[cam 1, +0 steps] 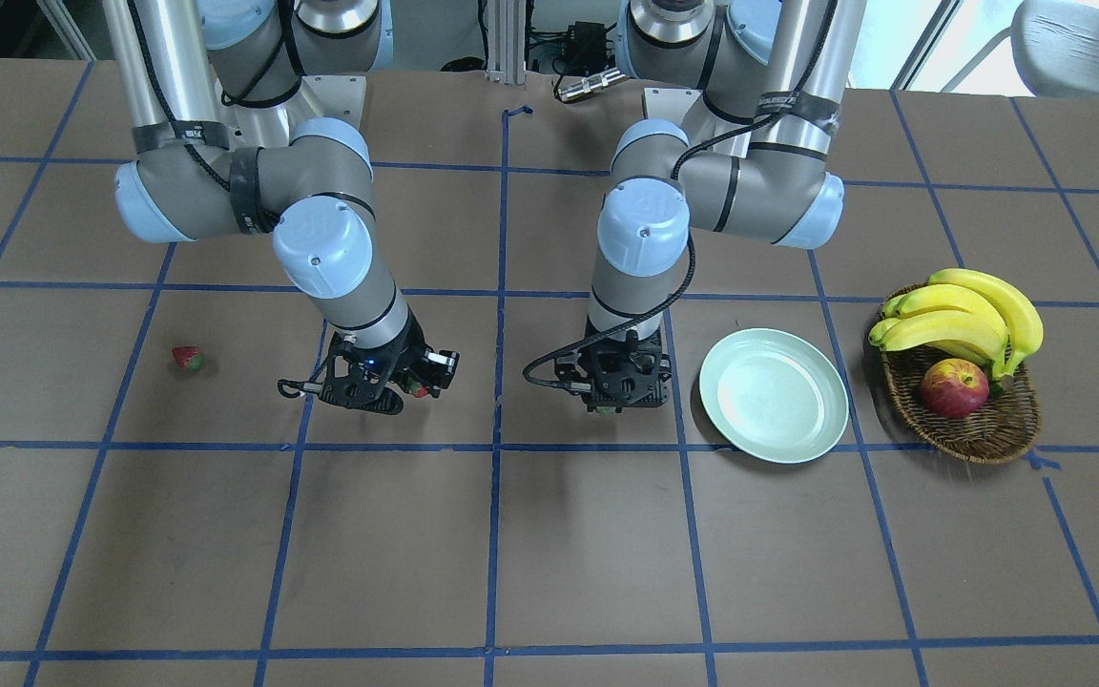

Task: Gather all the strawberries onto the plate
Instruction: 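Carry strawberry to plate with left gripper while right brings another mid-table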

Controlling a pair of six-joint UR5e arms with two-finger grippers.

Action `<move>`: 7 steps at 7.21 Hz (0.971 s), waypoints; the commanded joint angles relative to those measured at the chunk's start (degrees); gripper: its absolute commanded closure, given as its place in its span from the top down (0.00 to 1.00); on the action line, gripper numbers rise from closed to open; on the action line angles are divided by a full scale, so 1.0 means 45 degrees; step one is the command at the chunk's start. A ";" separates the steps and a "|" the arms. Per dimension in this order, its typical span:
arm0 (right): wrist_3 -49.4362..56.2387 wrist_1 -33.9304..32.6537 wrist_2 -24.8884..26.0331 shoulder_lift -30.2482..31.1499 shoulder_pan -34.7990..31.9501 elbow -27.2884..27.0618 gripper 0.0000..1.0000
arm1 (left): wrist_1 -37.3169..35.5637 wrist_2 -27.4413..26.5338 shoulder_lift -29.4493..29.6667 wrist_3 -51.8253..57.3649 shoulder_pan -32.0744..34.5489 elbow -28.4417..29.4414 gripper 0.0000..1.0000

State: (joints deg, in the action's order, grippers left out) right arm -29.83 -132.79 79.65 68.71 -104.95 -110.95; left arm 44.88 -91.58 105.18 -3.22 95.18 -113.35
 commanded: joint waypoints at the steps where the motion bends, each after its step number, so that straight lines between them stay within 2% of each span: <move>1: -0.2210 -0.0081 -0.0006 -0.1083 -0.1593 0.1503 0.04 | 0.1135 0.0019 -0.0715 0.2385 -0.2391 -0.0103 0.00; 2: -0.2490 -0.0061 0.0052 -0.1553 -0.1890 0.1956 0.04 | 0.1159 -0.0001 -0.0774 0.3129 -0.3291 -0.0278 0.00; 3: -0.2570 -0.0061 0.0033 -0.1847 -0.1931 0.2058 0.24 | 0.1121 0.0077 -0.0736 0.3716 -0.3783 -0.0995 0.00; 4: -0.2571 -0.0041 0.0053 -0.1870 -0.1932 0.2097 0.96 | 0.0927 0.0077 -0.0716 0.3800 -0.3923 -0.1428 0.00; 5: -0.2533 -0.0041 0.0150 -0.1793 -0.1932 0.2136 1.00 | 0.0983 0.0058 -0.0716 0.3820 -0.3925 -0.1432 0.08; 6: -0.2068 -0.0022 0.0228 -0.1656 -0.1912 0.2175 1.00 | 0.1003 0.0077 -0.0678 0.3781 -0.3925 -0.1490 0.50; 7: -0.0594 0.0094 0.0925 -0.0998 -0.1564 0.2060 1.00 | 0.0984 0.0058 -0.0639 0.3742 -0.3925 -0.1413 0.83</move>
State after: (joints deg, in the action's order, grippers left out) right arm -38.34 -132.81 81.21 61.69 -113.23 -101.40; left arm 49.35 -91.27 102.11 13.75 77.58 -119.78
